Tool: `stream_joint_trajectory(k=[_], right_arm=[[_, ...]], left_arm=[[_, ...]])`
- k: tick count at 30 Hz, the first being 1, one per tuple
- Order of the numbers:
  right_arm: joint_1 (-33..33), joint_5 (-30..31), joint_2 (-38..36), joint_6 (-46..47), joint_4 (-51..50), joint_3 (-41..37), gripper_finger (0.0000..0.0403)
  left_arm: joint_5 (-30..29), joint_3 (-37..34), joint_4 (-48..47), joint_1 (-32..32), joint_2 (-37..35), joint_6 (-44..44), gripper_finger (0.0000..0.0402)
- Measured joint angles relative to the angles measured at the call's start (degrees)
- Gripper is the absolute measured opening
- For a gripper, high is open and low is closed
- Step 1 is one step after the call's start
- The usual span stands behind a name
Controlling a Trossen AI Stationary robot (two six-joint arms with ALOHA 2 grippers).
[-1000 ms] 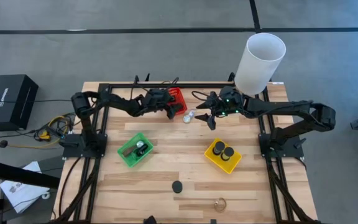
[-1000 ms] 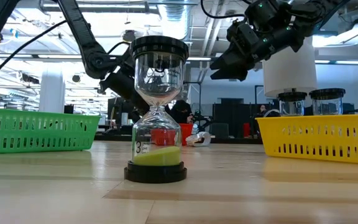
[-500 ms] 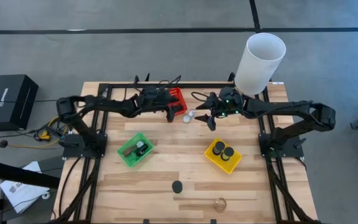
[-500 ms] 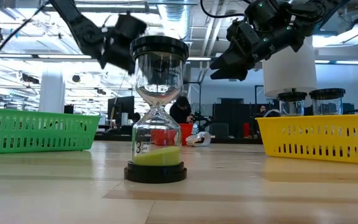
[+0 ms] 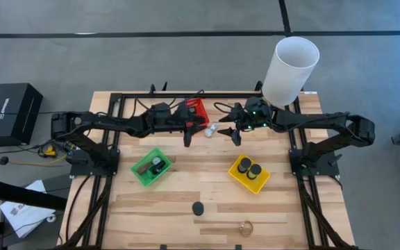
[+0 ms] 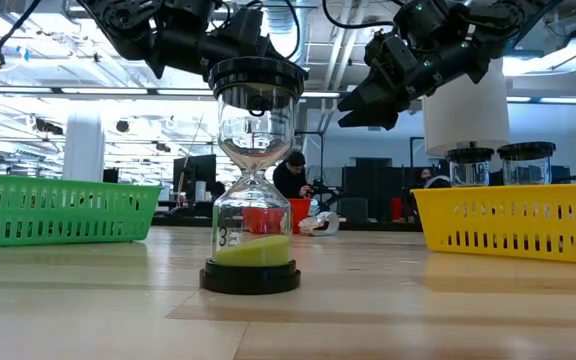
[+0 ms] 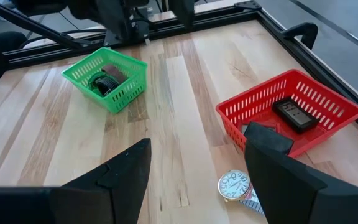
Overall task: Pick & Place Office items
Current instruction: Put the white wrist watch into the green bin
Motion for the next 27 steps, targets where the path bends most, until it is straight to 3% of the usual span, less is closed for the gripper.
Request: stream_joint_trajectory(k=[27], right_arm=[[0.00,-0.02,0.00,0.00,0.00,0.00,0.0249]], left_arm=[[-0.13,0.00,-0.06,-0.01,0.00,3.21,0.0152]])
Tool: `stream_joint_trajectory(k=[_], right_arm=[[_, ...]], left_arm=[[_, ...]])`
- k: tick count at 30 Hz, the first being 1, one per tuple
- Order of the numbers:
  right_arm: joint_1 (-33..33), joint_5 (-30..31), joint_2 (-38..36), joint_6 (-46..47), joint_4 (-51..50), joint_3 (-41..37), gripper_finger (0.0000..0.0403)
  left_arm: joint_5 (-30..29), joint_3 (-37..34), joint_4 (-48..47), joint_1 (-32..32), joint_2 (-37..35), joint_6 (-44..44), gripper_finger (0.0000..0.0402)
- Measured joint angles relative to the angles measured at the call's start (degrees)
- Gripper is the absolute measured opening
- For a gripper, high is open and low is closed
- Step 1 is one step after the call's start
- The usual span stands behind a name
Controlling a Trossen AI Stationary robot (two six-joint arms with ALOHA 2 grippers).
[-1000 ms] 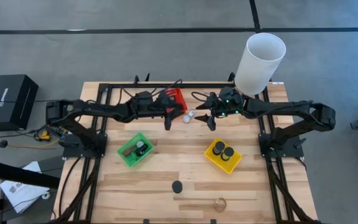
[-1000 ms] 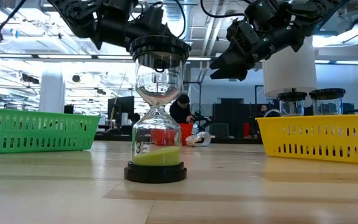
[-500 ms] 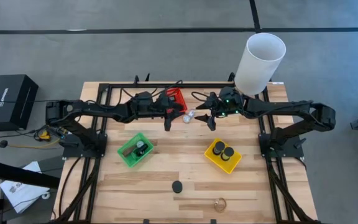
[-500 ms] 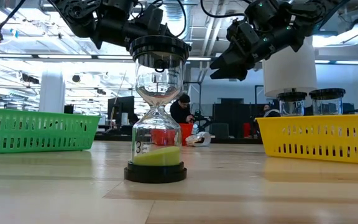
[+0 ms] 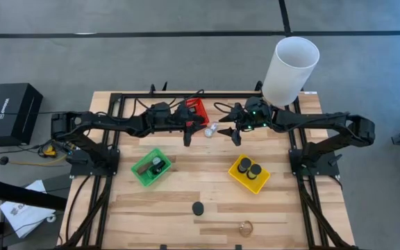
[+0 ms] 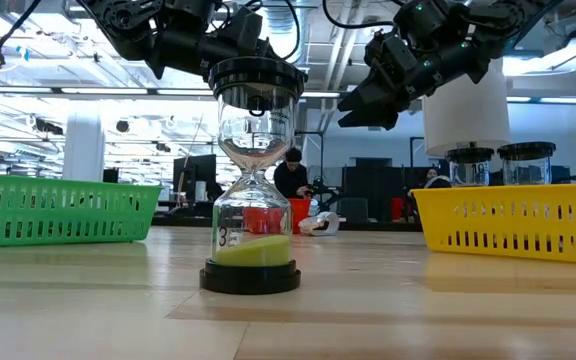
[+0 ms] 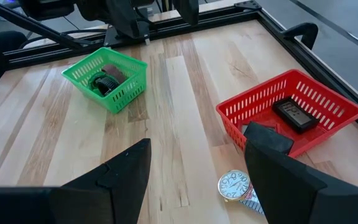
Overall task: Pick & Place Office items
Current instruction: Put the white wrist watch into the green bin
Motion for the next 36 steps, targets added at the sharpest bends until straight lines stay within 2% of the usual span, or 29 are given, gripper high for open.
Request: stream_joint_trajectory(k=[19,36], right_arm=[[0.00,0.02,-0.02,0.00,0.00,0.00,0.0249],[0.00,0.00,-0.02,0.00,0.00,0.00,0.0249]], left_arm=[[0.02,-0.02,-2.62,-0.63,0.00,1.70,0.0143],[0.11,-0.02,-3.19,-8.56,0.02,5.59,0.0122]])
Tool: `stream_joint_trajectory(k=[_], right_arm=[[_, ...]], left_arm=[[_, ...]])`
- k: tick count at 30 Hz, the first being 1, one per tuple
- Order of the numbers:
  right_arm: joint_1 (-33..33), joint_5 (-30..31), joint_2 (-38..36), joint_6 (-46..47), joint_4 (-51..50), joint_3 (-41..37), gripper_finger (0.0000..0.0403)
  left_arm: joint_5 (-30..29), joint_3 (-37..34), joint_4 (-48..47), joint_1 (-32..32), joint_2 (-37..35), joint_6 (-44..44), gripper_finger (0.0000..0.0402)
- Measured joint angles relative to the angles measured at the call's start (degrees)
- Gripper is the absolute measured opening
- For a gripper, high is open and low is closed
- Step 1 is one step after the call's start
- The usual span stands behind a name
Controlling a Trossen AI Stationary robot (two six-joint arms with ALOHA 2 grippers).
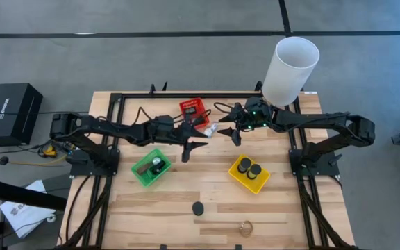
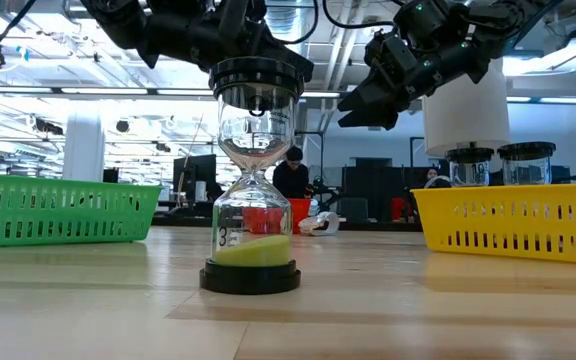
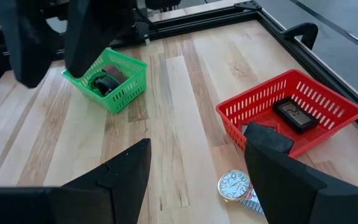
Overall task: Pick & Place Office items
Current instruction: Put the white wrist watch into the green bin
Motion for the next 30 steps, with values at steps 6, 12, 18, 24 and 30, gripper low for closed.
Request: stream_joint_trajectory(k=[6,12,18,24,30], right_arm=[[0.00,0.00,0.00,0.02,0.00,0.00,0.0249],[0.00,0.00,0.48,3.77,2.60,0.04,0.0249],[0.00,0.00,1.14,-0.01,4.31,0.00,0.0249],[0.00,-0.02,1.14,0.00,4.34,0.01,0.0249],[0.00,-0.07,0.98,-0.03,3.33,0.02,0.0249]], left_arm=[[-0.08,0.00,-2.52,-2.08,0.00,0.59,0.0137],[-0.05,-0.79,-3.32,-5.00,0.00,0.24,0.0157],[-0.15,-1.63,-3.28,-5.21,0.02,0.22,0.0166],[-0.42,-1.64,-3.23,-4.86,0.02,0.02,0.0162],[-2.10,-1.64,-3.07,-4.13,0.36,0.03,0.0160]])
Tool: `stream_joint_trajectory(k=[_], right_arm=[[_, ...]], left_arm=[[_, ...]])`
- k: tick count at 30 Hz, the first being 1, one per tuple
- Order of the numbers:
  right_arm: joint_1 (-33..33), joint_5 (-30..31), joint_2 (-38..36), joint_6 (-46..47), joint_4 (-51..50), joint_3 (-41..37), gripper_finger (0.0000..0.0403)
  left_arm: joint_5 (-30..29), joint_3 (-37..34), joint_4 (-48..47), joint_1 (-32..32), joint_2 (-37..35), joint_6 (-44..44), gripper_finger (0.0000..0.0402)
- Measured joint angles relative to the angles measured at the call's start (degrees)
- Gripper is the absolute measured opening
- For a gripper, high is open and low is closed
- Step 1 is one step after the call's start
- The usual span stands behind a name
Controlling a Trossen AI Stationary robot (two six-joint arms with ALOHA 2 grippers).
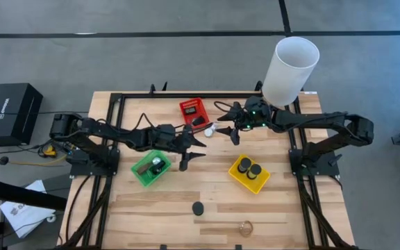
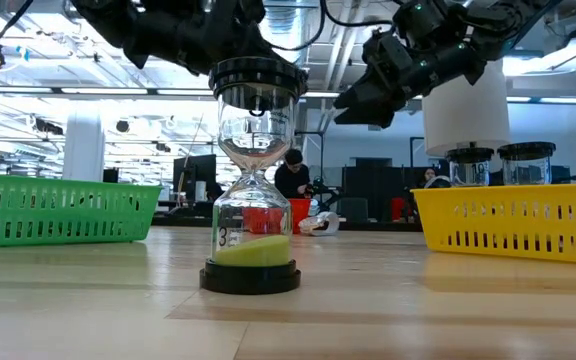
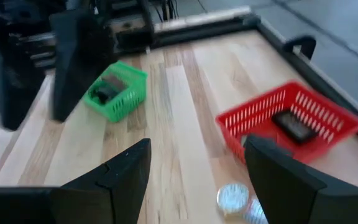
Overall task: Pick & Place Office items
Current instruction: Put the white wrist watch into the green bin
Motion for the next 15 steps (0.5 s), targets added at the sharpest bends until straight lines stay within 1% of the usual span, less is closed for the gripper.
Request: stream_joint_trajectory(k=[4,8,12,15], right_arm=[[0.00,-0.03,-0.65,0.00,-8.35,2.27,0.0249],[0.00,0.00,-0.68,-0.02,-19.36,5.76,0.0249],[0.00,0.02,-0.72,-0.02,-22.65,7.39,0.0249],[0.00,0.03,-1.30,-0.23,-22.84,8.08,0.0249]], left_arm=[[-1.51,0.02,-0.03,1.76,2.41,-1.48,0.0161],[-1.75,0.02,0.13,3.09,6.95,-3.83,0.0159],[-4.35,0.18,0.61,5.16,11.74,-5.85,0.0160],[-5.89,1.40,0.52,7.20,14.15,-6.05,0.0161]])
